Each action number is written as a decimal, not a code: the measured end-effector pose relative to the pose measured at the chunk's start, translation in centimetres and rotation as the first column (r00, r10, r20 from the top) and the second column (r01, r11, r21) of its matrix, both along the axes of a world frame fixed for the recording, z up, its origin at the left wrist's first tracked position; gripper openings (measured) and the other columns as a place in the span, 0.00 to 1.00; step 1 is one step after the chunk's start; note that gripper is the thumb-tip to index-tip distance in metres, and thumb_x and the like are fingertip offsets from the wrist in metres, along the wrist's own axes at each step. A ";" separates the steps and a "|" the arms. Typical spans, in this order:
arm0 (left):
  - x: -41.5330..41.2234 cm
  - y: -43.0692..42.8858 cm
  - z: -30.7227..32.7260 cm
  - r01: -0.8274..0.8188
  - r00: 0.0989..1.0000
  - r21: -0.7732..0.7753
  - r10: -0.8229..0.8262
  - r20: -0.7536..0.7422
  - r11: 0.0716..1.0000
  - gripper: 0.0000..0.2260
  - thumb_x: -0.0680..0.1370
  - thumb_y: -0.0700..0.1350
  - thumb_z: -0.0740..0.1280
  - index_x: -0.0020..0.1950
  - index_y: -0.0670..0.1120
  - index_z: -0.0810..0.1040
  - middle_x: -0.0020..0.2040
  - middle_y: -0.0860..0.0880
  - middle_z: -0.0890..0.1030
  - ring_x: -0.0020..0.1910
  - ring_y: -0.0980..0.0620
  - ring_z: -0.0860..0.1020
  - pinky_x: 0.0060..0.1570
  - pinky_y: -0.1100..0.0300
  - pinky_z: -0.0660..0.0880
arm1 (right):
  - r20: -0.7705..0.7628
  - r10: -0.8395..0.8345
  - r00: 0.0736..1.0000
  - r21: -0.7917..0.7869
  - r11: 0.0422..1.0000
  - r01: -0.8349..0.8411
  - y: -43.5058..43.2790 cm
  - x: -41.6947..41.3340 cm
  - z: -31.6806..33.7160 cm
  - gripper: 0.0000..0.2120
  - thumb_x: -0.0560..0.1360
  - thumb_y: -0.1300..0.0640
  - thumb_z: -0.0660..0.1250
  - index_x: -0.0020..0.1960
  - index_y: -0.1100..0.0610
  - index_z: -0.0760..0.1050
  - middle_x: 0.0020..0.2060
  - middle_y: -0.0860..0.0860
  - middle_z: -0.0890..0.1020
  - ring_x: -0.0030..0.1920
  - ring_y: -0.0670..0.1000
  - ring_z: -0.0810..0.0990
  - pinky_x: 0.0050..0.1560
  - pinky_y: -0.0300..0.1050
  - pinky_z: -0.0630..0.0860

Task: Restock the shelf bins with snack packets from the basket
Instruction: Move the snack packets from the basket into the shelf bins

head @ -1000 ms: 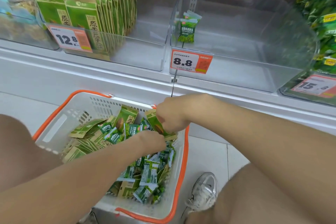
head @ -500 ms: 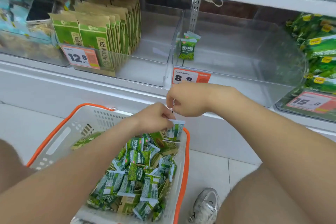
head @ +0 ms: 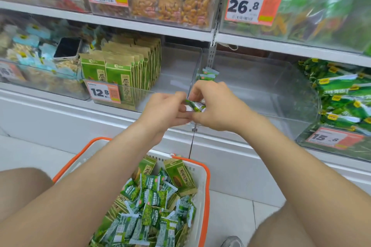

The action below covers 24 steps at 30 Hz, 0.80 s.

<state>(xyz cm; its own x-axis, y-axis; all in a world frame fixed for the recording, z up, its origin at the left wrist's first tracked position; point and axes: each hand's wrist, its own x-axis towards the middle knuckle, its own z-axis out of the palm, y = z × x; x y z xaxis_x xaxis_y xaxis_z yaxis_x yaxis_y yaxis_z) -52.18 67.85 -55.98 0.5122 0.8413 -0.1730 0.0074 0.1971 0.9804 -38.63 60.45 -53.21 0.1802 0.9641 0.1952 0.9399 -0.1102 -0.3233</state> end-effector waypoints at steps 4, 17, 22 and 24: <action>-0.5 1.2 0.1 0.048 0.994 0.198 -0.027 -0.108 0.979 0.10 0.86 0.44 0.64 0.60 0.44 0.83 0.58 0.45 0.85 0.53 0.46 0.86 0.58 0.49 0.81 | -0.710 -0.100 0.697 0.048 0.981 0.189 0.0 0.6 0.2 0.08 0.79 0.65 0.70 0.52 0.53 0.81 0.53 0.56 0.86 0.51 0.56 0.85 0.54 0.57 0.82; 0.8 3.7 0.0 -0.013 1.000 0.357 0.005 0.025 0.934 0.04 0.83 0.40 0.69 0.53 0.42 0.84 0.45 0.43 0.87 0.44 0.49 0.87 0.46 0.57 0.84 | -0.824 -0.160 0.543 -0.028 0.970 0.242 1.4 3.3 0.7 0.04 0.81 0.62 0.70 0.55 0.57 0.82 0.46 0.58 0.88 0.41 0.53 0.86 0.39 0.45 0.83; 2.7 5.0 0.2 0.185 0.936 0.822 0.159 -0.315 0.538 0.10 0.79 0.41 0.70 0.60 0.49 0.83 0.51 0.54 0.84 0.51 0.55 0.81 0.58 0.60 0.76 | -0.766 -0.317 0.559 0.053 0.836 0.546 5.3 7.9 -1.1 0.03 0.77 0.59 0.73 0.47 0.59 0.84 0.46 0.56 0.87 0.44 0.53 0.82 0.46 0.46 0.76; 3.3 5.4 0.2 0.283 0.899 0.815 0.157 -0.410 0.505 0.16 0.79 0.43 0.69 0.66 0.48 0.78 0.56 0.51 0.83 0.57 0.50 0.79 0.62 0.53 0.74 | -0.693 -0.381 0.612 0.063 0.813 0.578 7.0 9.6 -2.3 0.06 0.73 0.56 0.76 0.41 0.54 0.80 0.44 0.54 0.86 0.47 0.56 0.85 0.51 0.50 0.82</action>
